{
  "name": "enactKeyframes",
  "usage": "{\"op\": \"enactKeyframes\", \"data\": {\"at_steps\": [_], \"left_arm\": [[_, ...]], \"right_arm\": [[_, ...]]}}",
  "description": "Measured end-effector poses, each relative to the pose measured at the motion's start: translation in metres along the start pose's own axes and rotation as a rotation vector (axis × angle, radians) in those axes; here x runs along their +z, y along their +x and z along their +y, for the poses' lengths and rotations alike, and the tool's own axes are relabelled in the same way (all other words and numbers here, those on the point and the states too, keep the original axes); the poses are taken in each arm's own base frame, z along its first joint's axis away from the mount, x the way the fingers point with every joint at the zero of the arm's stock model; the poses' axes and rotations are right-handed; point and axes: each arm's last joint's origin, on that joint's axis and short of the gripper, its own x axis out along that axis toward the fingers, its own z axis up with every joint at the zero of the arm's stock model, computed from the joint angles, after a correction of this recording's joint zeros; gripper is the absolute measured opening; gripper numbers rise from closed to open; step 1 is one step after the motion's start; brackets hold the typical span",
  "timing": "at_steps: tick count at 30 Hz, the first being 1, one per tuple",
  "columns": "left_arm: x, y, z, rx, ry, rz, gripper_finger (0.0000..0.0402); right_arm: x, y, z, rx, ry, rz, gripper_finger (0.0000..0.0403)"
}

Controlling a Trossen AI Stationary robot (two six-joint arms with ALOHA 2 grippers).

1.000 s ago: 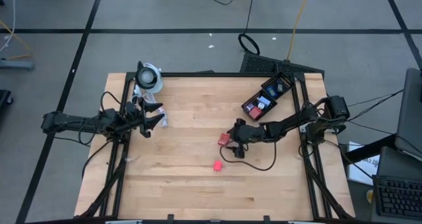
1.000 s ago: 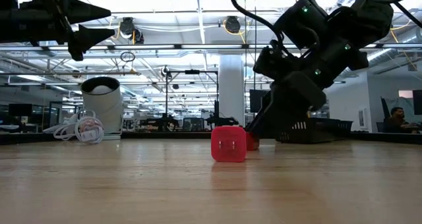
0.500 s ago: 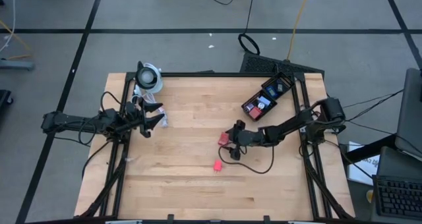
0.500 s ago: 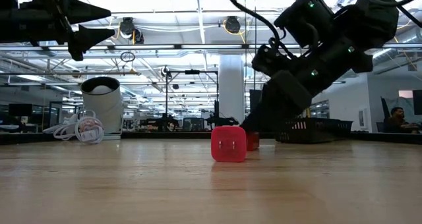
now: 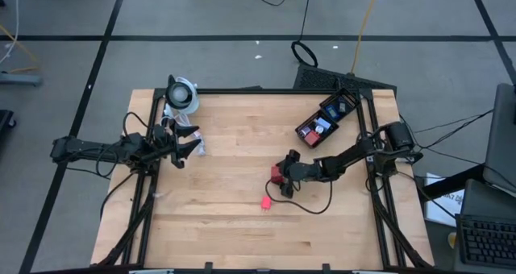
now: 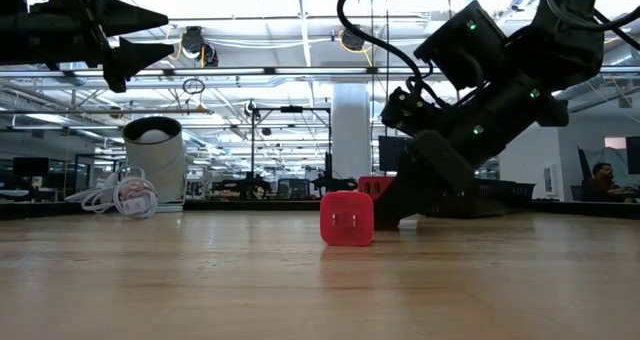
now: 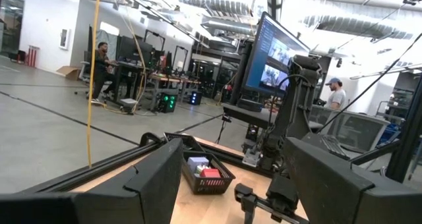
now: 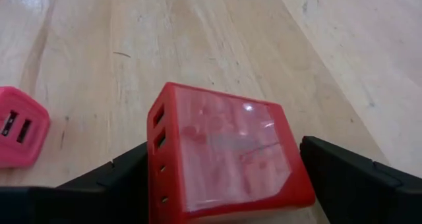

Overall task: Pick & Place Office items
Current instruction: Put the big red charger adapter into the bottom black bin

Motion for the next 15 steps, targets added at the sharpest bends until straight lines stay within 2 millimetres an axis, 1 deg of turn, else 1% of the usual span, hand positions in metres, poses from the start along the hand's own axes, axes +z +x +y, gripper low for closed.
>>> {"op": "enactKeyframes", "data": {"at_steps": [6, 12, 15], "left_arm": [[0.0000, 0.0000, 0.0000, 0.000, 0.000, 0.000, 0.0267], [0.0000, 0.0000, 0.0000, 0.000, 0.000, 0.000, 0.0267], [0.0000, 0.0000, 0.0000, 0.000, 0.000, 0.000, 0.0267]], "right_arm": [[0.0010, -0.0002, 0.0002, 0.002, -0.007, -0.009, 0.0307], [0.0024, -0.0003, 0.0008, 0.008, -0.003, -0.022, 0.0265], [0.0027, -0.0004, 0.0015, 0.012, -0.004, -0.026, 0.0265]]}}
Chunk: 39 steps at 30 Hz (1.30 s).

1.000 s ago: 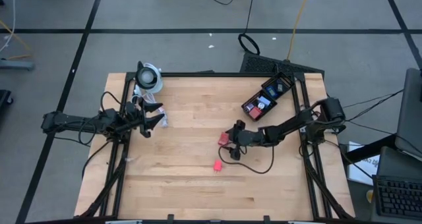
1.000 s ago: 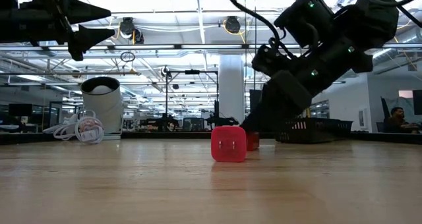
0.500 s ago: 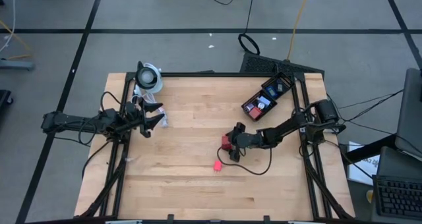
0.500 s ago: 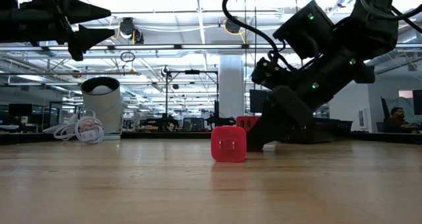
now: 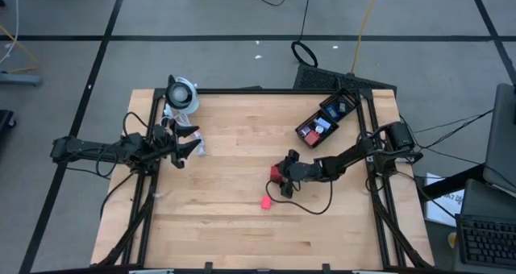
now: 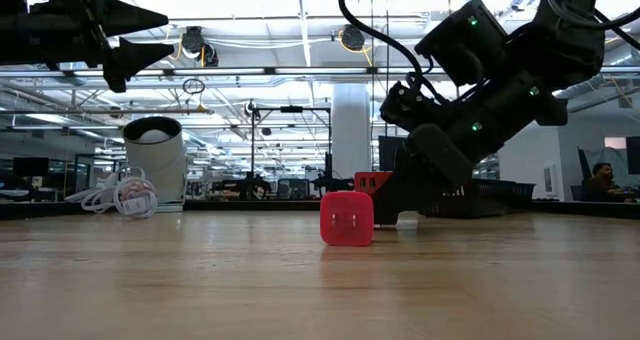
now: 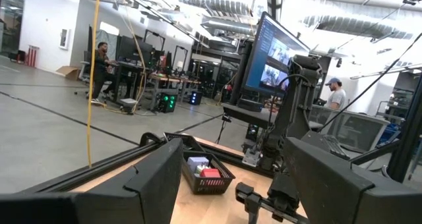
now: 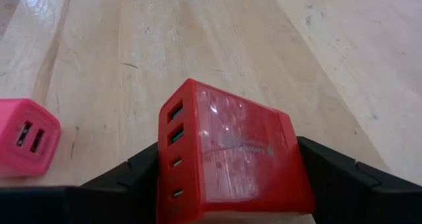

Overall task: Pick & Place Office items
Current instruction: Put the big red charger adapter into the bottom black bin

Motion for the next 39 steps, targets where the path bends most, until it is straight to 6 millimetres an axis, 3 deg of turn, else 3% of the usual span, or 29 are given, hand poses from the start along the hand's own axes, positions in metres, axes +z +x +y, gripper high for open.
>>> {"op": "enactKeyframes", "data": {"at_steps": [11, 20, 31, 35, 39], "left_arm": [[0.000, 0.000, 0.000, 0.000, 0.000, 0.000, 0.0267], [0.000, 0.000, 0.000, 0.000, 0.000, 0.000, 0.0267], [0.000, 0.000, 0.000, 0.000, 0.000, 0.000, 0.0267], [0.000, 0.000, 0.000, 0.000, 0.000, 0.000, 0.0267], [0.000, 0.000, 0.000, 0.000, 0.000, 0.000, 0.0267]], "right_arm": [[0.012, -0.008, 0.001, 0.015, -0.033, -0.046, 0.0265], [0.047, -0.048, -0.003, -0.043, -0.086, -0.142, 0.0265], [0.062, -0.109, -0.038, -0.497, -0.124, -0.086, 0.0265], [0.062, -0.117, -0.057, -0.568, -0.098, -0.054, 0.0265], [0.046, -0.115, -0.078, -0.635, -0.077, -0.001, 0.0265]]}}
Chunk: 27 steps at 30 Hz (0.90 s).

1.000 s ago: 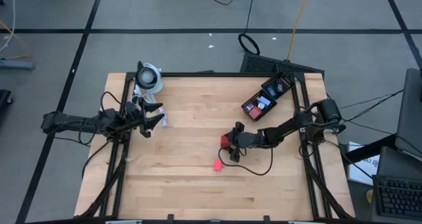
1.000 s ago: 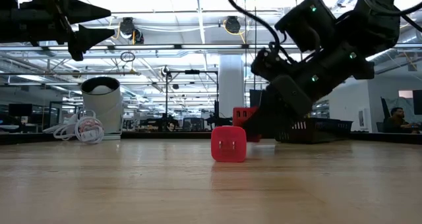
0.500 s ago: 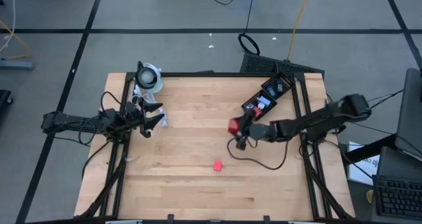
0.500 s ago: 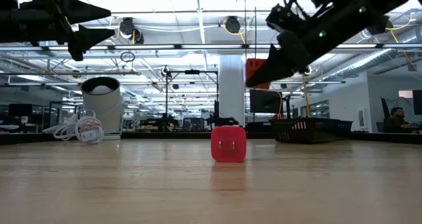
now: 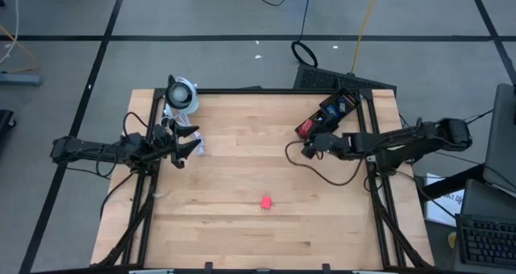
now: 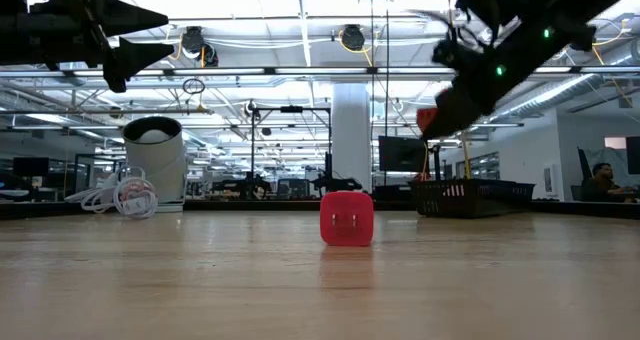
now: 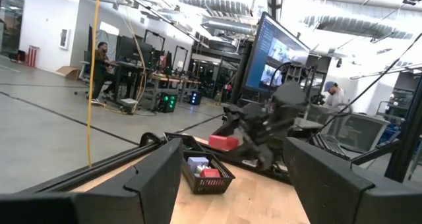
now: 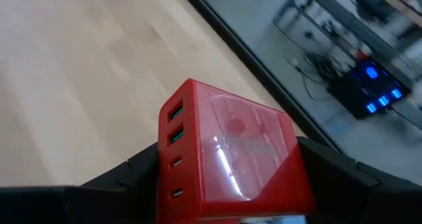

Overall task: Pick & Place Office items
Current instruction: Put the big red charger adapter into the bottom black bin

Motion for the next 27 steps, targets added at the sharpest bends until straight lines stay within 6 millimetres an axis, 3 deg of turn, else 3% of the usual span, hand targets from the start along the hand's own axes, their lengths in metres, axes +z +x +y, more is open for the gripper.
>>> {"op": "enactKeyframes", "data": {"at_steps": [5, 9, 27], "left_arm": [[0.000, 0.000, 0.000, 0.000, 0.000, 0.000, 0.0267], [0.000, 0.000, 0.000, 0.000, 0.000, 0.000, 0.0267], [0.000, 0.000, 0.000, 0.000, 0.000, 0.000, 0.0267]], "right_arm": [[-0.031, 0.017, -0.015, -0.020, 0.042, 0.079, 0.0265], [-0.044, 0.024, -0.020, 0.002, 0.083, 0.078, 0.0265], [-0.050, 0.030, -0.028, -0.009, 0.089, 0.076, 0.0292]]}}
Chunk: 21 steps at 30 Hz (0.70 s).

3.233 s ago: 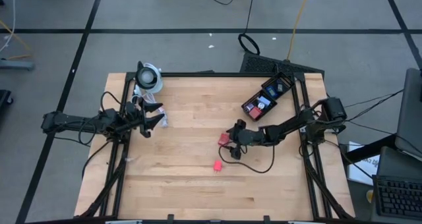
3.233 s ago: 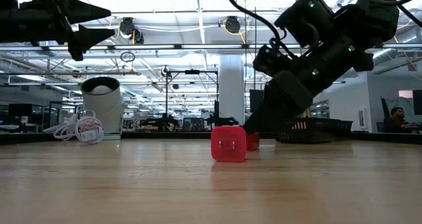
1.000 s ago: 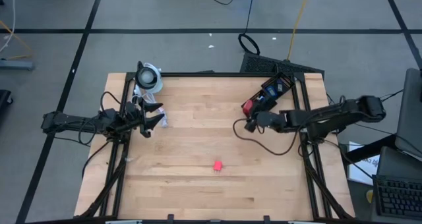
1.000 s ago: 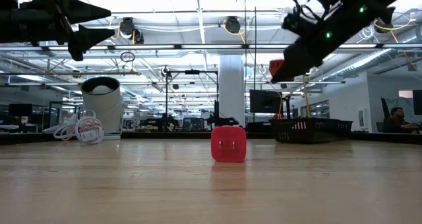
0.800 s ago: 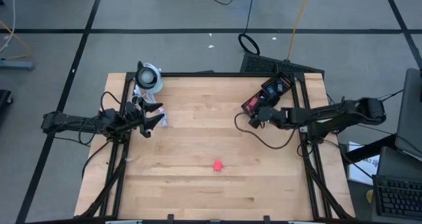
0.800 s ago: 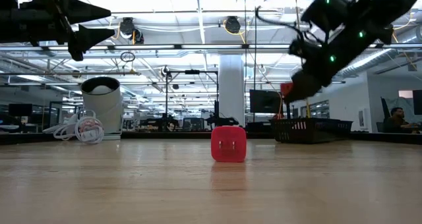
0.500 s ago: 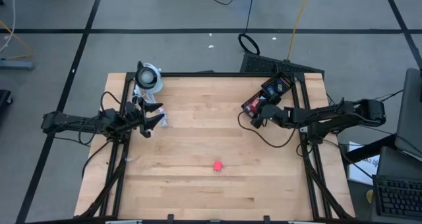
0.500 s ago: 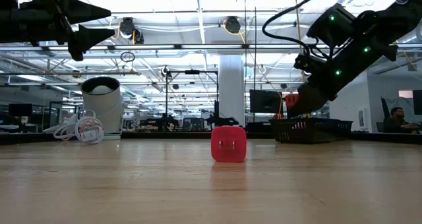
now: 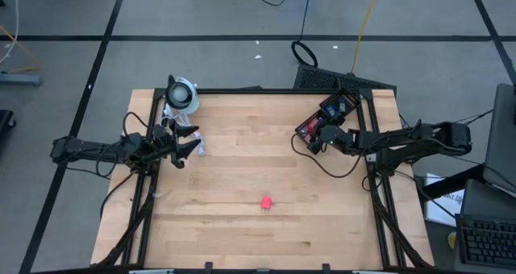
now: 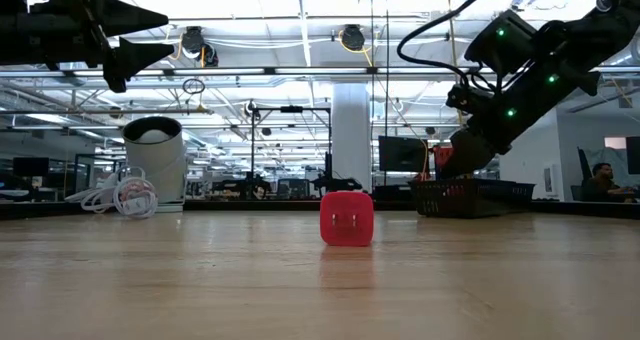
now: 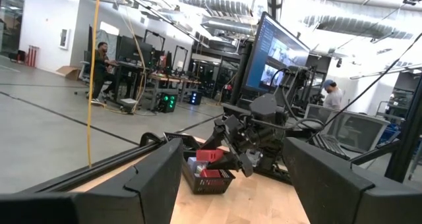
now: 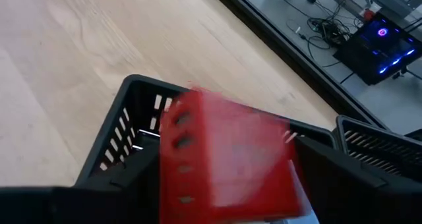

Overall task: Pick & Place Office items
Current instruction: Put the big red charger adapter into the bottom black bin, then put the small pink charger adapter into the bottom black bin

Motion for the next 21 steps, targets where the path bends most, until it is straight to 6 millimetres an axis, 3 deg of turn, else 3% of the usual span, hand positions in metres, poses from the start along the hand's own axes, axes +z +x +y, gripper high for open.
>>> {"op": "enactKeyframes", "data": {"at_steps": [15, 21], "left_arm": [[0.000, 0.000, 0.000, 0.000, 0.000, 0.000, 0.0267], [0.000, 0.000, 0.000, 0.000, 0.000, 0.000, 0.0267]], "right_arm": [[0.012, -0.001, 0.002, 0.027, 0.128, -0.112, 0.0298], [0.028, -0.006, 0.011, 0.363, 0.302, -0.223, 0.0299]]}}
